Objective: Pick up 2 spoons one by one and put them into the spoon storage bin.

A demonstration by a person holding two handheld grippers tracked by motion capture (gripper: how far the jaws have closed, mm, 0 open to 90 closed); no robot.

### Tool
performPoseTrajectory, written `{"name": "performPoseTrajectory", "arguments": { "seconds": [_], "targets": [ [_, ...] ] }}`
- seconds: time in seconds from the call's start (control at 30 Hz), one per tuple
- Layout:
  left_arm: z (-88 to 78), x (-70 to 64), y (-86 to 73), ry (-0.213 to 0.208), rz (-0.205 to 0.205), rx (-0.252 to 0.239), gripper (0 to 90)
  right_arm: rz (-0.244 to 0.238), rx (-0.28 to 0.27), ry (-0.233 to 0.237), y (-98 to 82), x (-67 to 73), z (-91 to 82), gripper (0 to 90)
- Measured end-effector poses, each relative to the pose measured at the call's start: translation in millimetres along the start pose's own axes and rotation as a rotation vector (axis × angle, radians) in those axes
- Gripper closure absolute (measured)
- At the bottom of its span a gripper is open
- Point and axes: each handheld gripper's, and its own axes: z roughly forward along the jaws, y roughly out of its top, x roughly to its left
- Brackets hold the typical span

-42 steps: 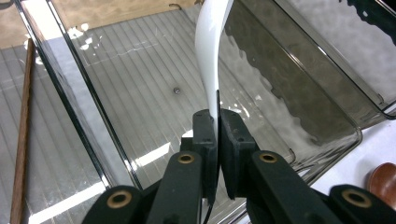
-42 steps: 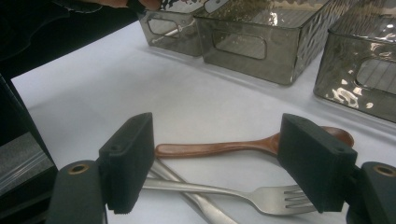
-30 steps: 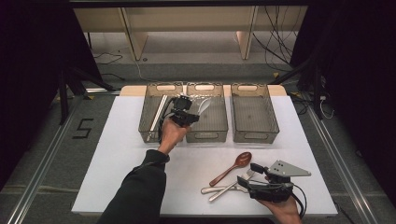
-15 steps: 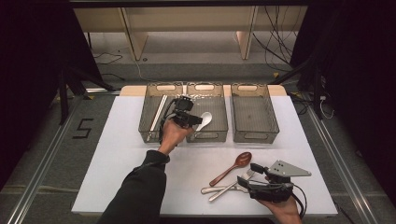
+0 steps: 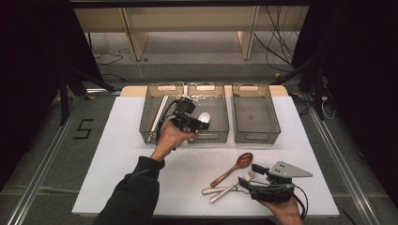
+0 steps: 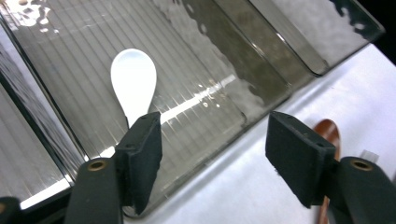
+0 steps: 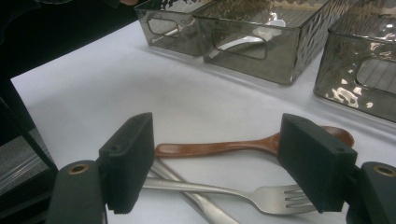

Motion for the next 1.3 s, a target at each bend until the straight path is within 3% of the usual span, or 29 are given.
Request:
{"name": "performPoseTrajectory", "arguments": {
  "seconds": [0.3, 0.5, 0.87, 0.97, 1.2, 1.3],
  "targets": [
    [-12.6, -17.8, -18.0, -0.057, 0.036, -0.008, 27.5, 0.007, 0.003, -0.002, 0.3, -0.6, -0.9, 28.2],
    [-11.3, -31.1, -33.2, -0.064, 0.065, 0.002, 23.1, 0.002, 0.001, -0.004, 0.2, -0.7, -1.0, 28.2],
    [4.4, -52.6, -62.6, -0.077, 0.1, 0.023, 21.6, 0.009, -0.006, -0.015, 0.4, -2.5, -2.4, 28.2],
    [9.7, -53.9, -67.4, -0.08, 0.095, 0.028, 21.6, 0.007, -0.005, -0.014, 0.5, -2.3, -2.6, 28.2],
    [22.7, -66.3, -73.7, -0.073, 0.144, 0.059, 21.4, 0.004, -0.011, -0.018, 0.7, -3.1, -3.0, 28.2],
    [32.9, -70.7, -78.7, -0.073, 0.146, 0.078, 21.5, 0.008, -0.01, -0.019, 0.8, -2.8, -3.9, 28.2]
  ]
}}
